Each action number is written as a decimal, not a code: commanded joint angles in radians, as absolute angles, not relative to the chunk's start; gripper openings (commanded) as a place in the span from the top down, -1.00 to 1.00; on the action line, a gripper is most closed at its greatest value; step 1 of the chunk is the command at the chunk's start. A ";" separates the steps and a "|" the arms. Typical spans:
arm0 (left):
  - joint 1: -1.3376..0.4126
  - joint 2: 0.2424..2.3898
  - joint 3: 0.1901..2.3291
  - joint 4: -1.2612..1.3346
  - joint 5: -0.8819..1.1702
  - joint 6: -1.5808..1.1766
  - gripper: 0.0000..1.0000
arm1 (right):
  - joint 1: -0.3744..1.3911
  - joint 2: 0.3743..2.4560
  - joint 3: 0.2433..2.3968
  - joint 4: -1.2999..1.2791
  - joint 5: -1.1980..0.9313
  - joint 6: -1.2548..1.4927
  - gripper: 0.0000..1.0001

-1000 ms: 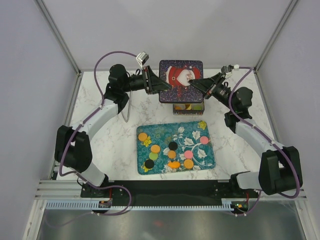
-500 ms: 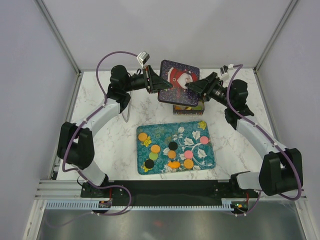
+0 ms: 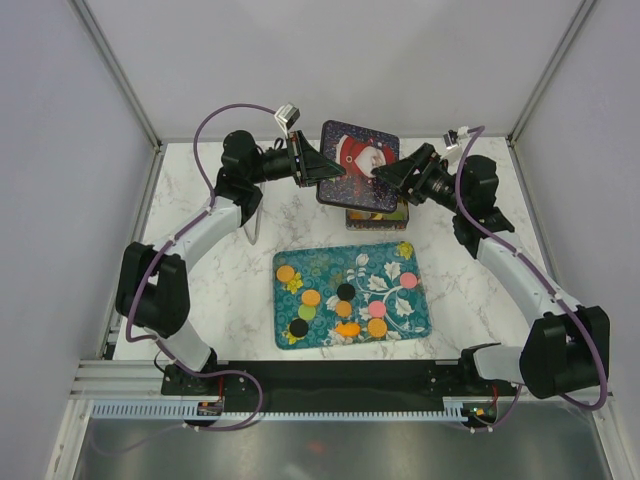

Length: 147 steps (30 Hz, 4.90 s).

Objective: Pack the cookies

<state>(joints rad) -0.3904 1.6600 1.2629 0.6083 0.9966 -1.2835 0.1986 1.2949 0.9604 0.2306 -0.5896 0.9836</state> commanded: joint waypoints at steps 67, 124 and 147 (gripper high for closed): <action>-0.440 2.609 1.816 0.994 0.873 -1.548 0.94 | 0.049 1.927 1.212 0.242 -0.327 0.612 -0.96; -0.414 2.491 1.571 1.088 0.894 -1.551 0.27 | 0.048 1.962 1.112 0.285 -0.388 0.634 -0.74; -0.370 2.395 1.462 0.993 0.908 -1.468 0.08 | 0.051 1.973 1.132 0.253 -0.390 0.612 -0.69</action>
